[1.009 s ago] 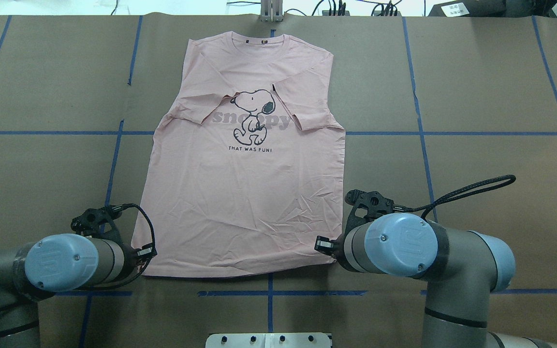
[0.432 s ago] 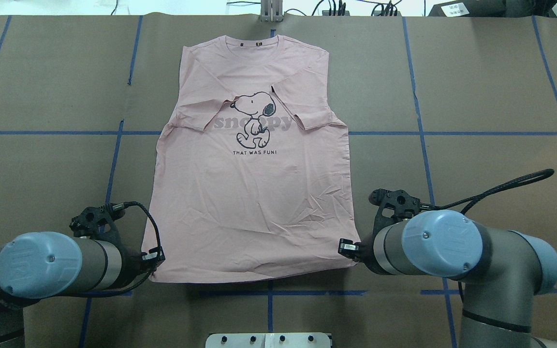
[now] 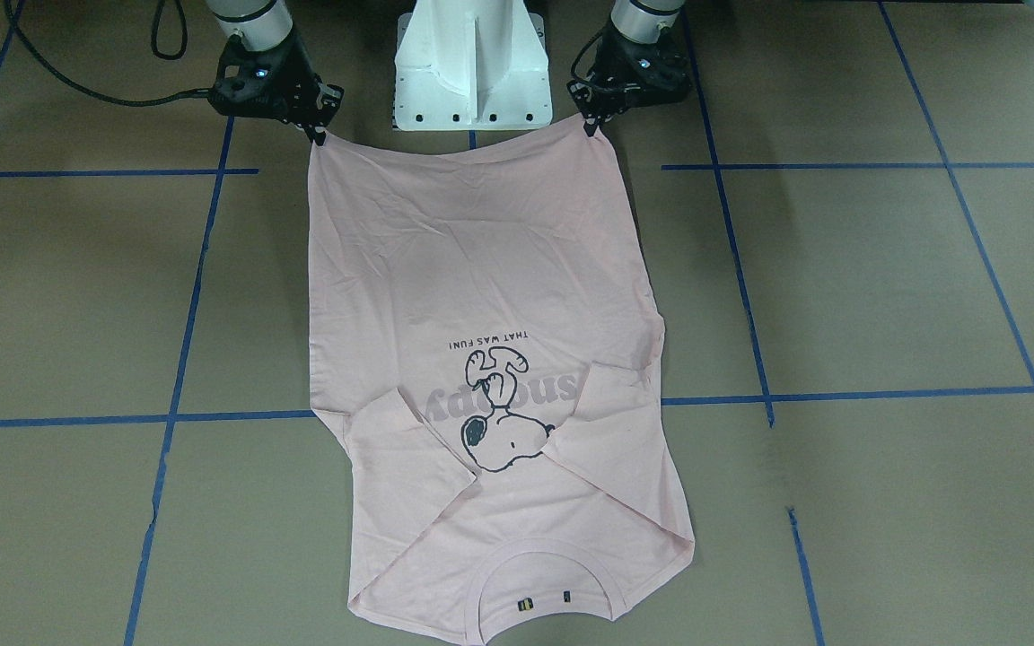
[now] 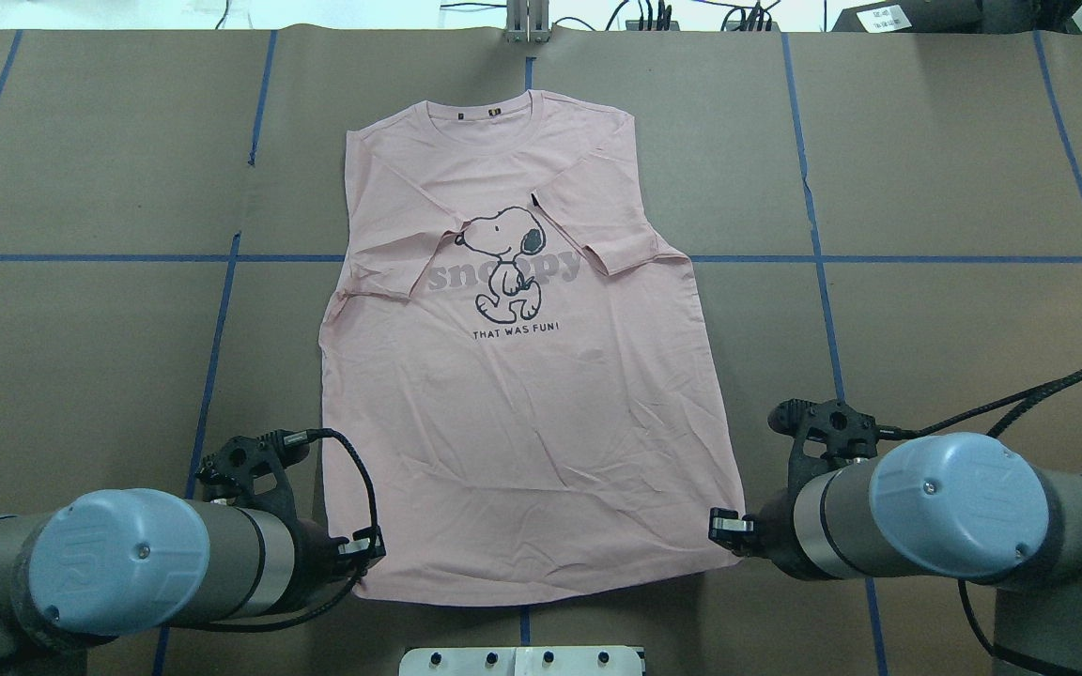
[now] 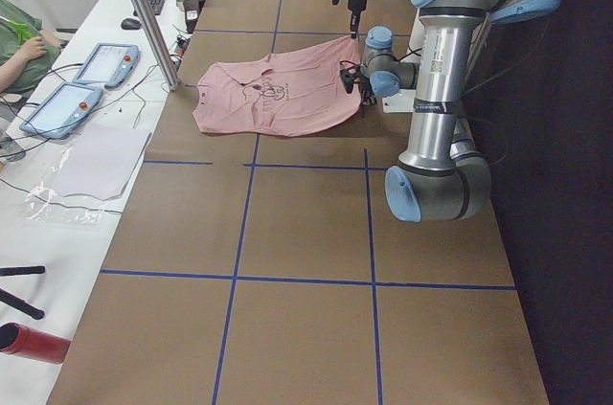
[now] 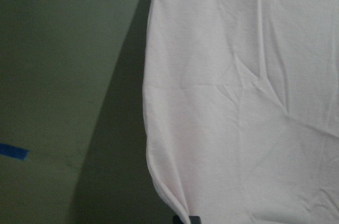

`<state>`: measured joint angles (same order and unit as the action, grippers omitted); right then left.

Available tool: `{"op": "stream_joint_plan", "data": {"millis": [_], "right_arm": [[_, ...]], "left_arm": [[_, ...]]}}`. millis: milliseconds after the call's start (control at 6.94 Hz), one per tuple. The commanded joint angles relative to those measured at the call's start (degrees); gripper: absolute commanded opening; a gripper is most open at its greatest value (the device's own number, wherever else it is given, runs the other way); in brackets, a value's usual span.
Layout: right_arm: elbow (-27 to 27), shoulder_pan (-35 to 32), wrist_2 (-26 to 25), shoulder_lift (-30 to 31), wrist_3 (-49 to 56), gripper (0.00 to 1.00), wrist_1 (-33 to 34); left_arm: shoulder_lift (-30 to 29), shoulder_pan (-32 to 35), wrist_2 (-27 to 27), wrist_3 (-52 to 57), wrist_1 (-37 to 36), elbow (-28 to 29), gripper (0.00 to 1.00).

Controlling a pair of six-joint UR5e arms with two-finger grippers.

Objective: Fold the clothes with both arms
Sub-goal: 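Grasp the hem corners with both grippers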

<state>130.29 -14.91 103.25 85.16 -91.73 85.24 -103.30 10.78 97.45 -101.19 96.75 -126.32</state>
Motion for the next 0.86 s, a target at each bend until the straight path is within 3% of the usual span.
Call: {"op": "stream_joint_plan", "data": {"millis": [0,288,576,720], "right_arm": [[6.17,4.60,2.56,4.56,-1.68,0.00,0.27],[7.86,4.98,2.57,4.50,-2.84,0.00,0.19],[5.08,-4.29,2.57,-0.74,3.70,0.00,0.01],[0.53,-9.30,2.13,-4.87,8.97,0.00,-0.07]], "left_arm": [[-1.46,-2.25,0.11,0.29,-8.73,-8.01,0.00],[-1.55,-2.61,0.28,1.25,-12.29,-10.79,0.00],[-2.08,-0.43,0.11,2.82,-12.29,-9.74,0.00],[-4.34,6.46,0.37,8.23,-12.29,-8.34,0.00]]}}
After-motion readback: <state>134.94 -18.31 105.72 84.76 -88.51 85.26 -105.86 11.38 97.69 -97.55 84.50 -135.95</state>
